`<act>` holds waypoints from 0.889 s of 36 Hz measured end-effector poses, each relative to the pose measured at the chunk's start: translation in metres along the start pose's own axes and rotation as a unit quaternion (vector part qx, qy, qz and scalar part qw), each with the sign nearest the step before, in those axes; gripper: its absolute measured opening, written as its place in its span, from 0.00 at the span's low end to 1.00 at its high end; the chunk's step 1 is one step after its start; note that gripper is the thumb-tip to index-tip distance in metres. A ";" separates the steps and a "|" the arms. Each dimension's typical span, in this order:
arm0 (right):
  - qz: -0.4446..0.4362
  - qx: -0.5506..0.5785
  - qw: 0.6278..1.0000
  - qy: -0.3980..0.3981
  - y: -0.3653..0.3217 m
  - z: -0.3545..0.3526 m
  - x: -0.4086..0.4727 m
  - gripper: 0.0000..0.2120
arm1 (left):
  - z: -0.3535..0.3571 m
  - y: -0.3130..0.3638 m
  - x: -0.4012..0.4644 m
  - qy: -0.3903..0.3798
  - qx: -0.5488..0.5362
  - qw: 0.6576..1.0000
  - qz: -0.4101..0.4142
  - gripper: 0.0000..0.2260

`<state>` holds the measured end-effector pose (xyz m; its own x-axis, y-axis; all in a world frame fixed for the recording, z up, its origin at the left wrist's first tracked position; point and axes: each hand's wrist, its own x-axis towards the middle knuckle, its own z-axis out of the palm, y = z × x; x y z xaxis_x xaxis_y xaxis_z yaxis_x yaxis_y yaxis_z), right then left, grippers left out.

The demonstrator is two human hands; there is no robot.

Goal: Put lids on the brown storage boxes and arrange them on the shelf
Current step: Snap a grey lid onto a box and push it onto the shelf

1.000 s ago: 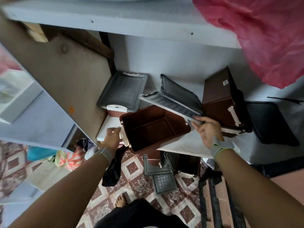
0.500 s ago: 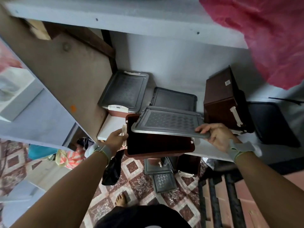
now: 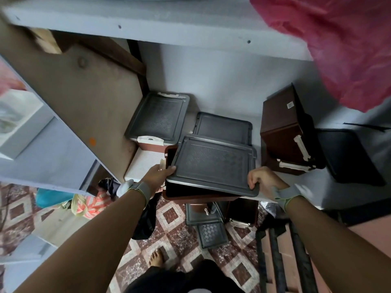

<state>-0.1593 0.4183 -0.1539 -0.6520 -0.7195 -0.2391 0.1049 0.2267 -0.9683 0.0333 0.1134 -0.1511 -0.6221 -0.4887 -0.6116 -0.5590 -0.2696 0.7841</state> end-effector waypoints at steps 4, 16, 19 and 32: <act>-0.009 -0.067 0.997 -0.033 -0.006 -0.006 0.000 0.08 | 0.002 -0.003 0.004 0.006 0.023 1.000 0.007 0.13; 0.029 -0.074 0.974 0.210 -0.002 0.000 0.011 0.25 | 0.000 -0.006 0.002 0.015 0.118 0.993 0.013 0.22; 0.021 -0.084 0.960 0.265 0.000 0.001 0.018 0.30 | 0.001 -0.004 0.000 0.001 0.099 0.995 0.008 0.17; 0.109 0.176 0.953 0.221 -0.015 0.002 0.015 0.49 | -0.005 -0.001 0.016 0.025 -0.005 1.000 -0.017 0.30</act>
<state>-0.1689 0.4030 -0.1426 -0.8302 -0.3160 -0.4592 0.4691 0.0490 -0.8818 0.0269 0.1015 -0.1608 -0.5743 -0.5198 -0.6324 -0.5736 -0.2958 0.7639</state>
